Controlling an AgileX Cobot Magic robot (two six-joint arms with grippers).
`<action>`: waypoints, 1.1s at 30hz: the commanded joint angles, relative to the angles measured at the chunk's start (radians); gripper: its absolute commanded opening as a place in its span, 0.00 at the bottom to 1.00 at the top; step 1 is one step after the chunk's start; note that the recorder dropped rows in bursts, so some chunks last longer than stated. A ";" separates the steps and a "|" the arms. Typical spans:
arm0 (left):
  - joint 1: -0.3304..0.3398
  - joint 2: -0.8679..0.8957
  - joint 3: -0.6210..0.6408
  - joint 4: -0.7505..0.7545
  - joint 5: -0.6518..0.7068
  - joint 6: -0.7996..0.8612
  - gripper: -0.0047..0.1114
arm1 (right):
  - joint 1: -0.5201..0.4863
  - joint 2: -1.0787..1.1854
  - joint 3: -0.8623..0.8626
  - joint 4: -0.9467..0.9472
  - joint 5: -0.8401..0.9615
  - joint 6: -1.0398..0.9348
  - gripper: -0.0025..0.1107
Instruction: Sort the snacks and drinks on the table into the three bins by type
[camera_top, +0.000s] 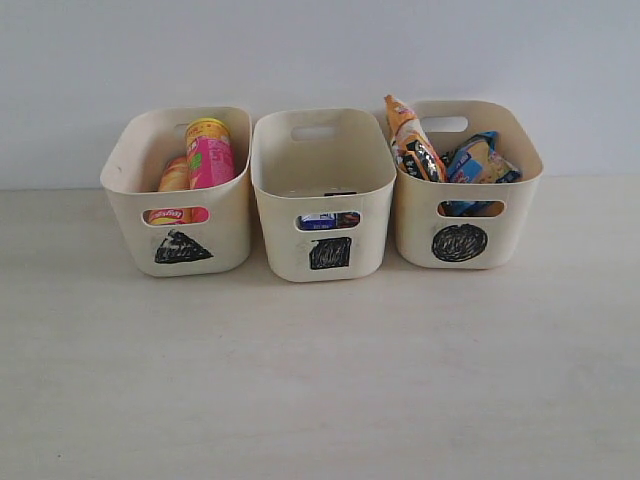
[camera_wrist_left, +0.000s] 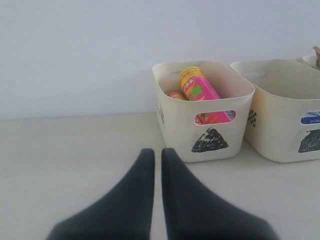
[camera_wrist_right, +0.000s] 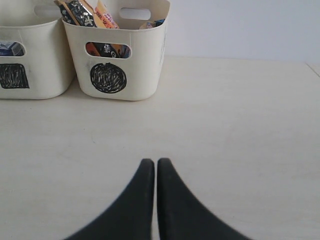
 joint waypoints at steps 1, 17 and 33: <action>0.004 -0.015 0.029 -0.018 -0.016 -0.011 0.08 | -0.002 -0.005 0.005 -0.001 -0.008 -0.004 0.02; 0.004 -0.201 0.116 -0.126 0.025 0.093 0.08 | -0.002 -0.005 0.005 -0.001 -0.008 -0.003 0.02; 0.004 -0.201 0.116 -0.115 0.163 0.111 0.08 | -0.002 -0.005 0.005 0.002 -0.008 -0.003 0.02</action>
